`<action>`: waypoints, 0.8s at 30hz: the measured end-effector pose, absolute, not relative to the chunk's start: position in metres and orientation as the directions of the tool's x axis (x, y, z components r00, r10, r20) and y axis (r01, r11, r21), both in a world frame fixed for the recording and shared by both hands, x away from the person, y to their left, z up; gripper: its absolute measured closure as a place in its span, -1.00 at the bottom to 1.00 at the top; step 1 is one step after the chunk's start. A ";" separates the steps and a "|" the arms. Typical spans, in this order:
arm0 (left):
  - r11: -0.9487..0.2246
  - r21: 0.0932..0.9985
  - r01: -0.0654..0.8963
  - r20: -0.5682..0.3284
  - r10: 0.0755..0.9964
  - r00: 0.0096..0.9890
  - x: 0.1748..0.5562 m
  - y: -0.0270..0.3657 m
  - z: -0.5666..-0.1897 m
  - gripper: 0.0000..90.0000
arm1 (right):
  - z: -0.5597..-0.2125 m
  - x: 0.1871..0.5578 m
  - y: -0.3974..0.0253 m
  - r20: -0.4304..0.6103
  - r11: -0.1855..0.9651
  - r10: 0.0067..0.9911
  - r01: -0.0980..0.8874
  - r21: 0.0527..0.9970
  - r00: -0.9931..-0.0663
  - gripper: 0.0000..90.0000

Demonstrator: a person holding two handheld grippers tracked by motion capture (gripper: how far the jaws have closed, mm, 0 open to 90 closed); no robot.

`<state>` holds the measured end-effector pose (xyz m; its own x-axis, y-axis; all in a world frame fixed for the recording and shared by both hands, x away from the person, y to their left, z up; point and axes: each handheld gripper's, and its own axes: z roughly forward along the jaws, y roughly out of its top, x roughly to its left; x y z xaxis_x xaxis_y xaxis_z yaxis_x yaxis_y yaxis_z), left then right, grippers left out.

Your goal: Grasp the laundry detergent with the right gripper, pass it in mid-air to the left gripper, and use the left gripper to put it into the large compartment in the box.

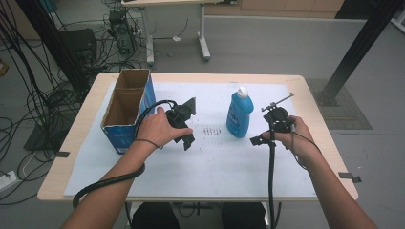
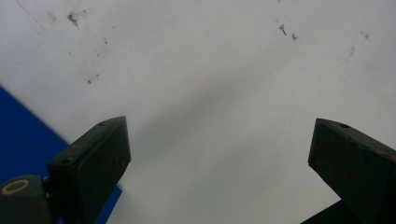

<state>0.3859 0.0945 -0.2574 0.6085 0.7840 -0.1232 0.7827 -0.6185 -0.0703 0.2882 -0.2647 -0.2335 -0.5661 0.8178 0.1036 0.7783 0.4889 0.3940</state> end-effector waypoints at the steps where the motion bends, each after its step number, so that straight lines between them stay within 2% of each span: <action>1: -0.618 -0.071 0.783 -0.125 0.784 0.608 0.386 0.094 -0.258 -0.87 | -0.235 0.287 -0.265 0.101 0.489 0.817 0.776 0.399 -0.567 -0.84; 24: -0.614 -0.066 0.786 -0.125 0.787 0.604 0.386 0.097 -0.256 -0.87 | -0.261 0.273 -0.279 0.122 0.441 0.823 0.759 0.480 -0.555 -0.84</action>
<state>0.3857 0.0967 -0.2563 0.6042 0.7870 -0.1245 0.7864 -0.6142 -0.0660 0.2735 -0.2793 -0.2612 -0.5552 0.8227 0.1219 0.7586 0.4409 0.4796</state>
